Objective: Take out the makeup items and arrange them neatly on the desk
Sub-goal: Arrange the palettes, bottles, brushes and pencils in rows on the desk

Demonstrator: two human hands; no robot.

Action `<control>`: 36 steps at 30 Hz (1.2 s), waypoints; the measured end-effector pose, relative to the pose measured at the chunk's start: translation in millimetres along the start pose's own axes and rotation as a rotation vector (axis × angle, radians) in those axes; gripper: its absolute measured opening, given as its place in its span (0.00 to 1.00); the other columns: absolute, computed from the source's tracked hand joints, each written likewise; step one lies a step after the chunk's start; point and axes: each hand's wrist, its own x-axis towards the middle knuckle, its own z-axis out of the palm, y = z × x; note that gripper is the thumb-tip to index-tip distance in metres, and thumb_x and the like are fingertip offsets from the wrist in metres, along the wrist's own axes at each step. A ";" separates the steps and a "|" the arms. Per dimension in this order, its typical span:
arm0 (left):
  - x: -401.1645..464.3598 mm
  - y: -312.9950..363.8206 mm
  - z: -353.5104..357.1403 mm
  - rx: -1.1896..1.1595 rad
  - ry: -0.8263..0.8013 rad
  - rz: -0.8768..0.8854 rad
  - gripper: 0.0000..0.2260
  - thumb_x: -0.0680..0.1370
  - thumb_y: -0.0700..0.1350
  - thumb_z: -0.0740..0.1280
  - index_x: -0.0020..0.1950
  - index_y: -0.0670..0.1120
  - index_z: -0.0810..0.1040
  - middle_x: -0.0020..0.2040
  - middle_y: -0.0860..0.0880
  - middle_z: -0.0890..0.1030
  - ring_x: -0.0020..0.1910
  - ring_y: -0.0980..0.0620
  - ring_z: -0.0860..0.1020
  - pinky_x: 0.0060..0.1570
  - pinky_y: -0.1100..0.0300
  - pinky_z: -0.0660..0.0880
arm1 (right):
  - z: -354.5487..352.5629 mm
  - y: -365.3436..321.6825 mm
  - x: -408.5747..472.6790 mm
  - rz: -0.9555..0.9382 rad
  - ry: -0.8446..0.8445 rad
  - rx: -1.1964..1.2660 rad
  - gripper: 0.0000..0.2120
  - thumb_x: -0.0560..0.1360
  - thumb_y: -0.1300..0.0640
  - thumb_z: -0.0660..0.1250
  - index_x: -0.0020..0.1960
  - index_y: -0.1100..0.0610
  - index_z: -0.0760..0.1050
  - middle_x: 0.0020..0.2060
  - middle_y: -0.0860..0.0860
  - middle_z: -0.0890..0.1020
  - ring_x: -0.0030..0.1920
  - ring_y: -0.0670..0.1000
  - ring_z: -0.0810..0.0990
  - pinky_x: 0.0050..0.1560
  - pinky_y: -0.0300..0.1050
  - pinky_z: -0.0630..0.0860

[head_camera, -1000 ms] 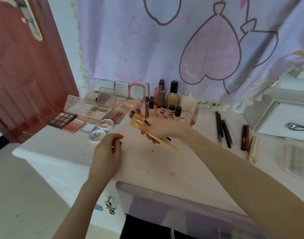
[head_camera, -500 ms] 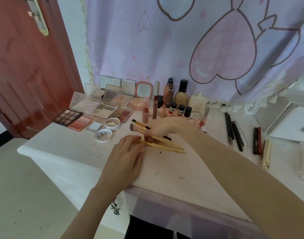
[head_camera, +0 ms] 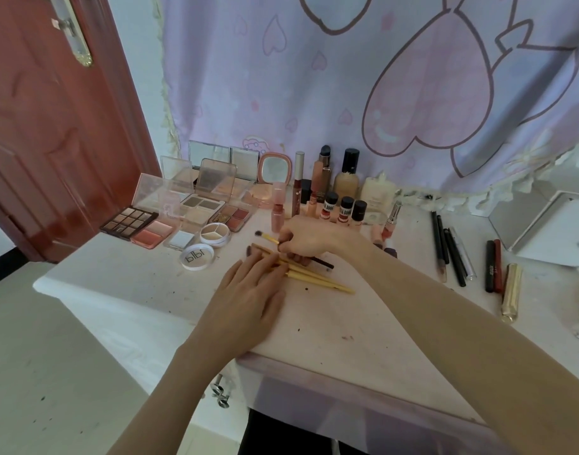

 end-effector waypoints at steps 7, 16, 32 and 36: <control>-4.3 -2.2 0.4 -0.022 0.007 -0.063 0.23 0.78 0.54 0.48 0.71 0.51 0.65 0.73 0.54 0.64 0.74 0.54 0.56 0.72 0.54 0.50 | 11.9 10.0 -0.1 -0.105 0.157 -0.064 0.12 0.76 0.62 0.63 0.58 0.56 0.78 0.46 0.47 0.73 0.44 0.45 0.71 0.34 0.32 0.64; -7.1 1.1 -1.7 -0.050 0.038 -0.044 0.23 0.78 0.53 0.51 0.71 0.50 0.66 0.72 0.51 0.65 0.74 0.51 0.57 0.72 0.53 0.47 | 14.4 16.3 -6.9 -0.142 0.161 0.003 0.12 0.77 0.61 0.61 0.56 0.55 0.80 0.59 0.53 0.78 0.60 0.51 0.74 0.59 0.44 0.71; -5.5 -1.3 0.2 -0.001 -0.108 0.001 0.23 0.80 0.57 0.49 0.75 0.56 0.54 0.76 0.55 0.49 0.74 0.57 0.41 0.71 0.57 0.33 | 14.9 23.5 -32.6 -0.155 0.188 0.122 0.14 0.80 0.59 0.57 0.61 0.56 0.77 0.58 0.51 0.79 0.57 0.46 0.75 0.57 0.38 0.69; -3.6 16.2 -8.8 -0.058 0.012 0.043 0.21 0.80 0.54 0.50 0.70 0.48 0.69 0.73 0.48 0.63 0.75 0.48 0.55 0.72 0.50 0.50 | 11.8 30.6 -61.3 -0.169 0.314 0.128 0.14 0.80 0.58 0.56 0.60 0.57 0.77 0.56 0.51 0.80 0.54 0.47 0.75 0.51 0.35 0.67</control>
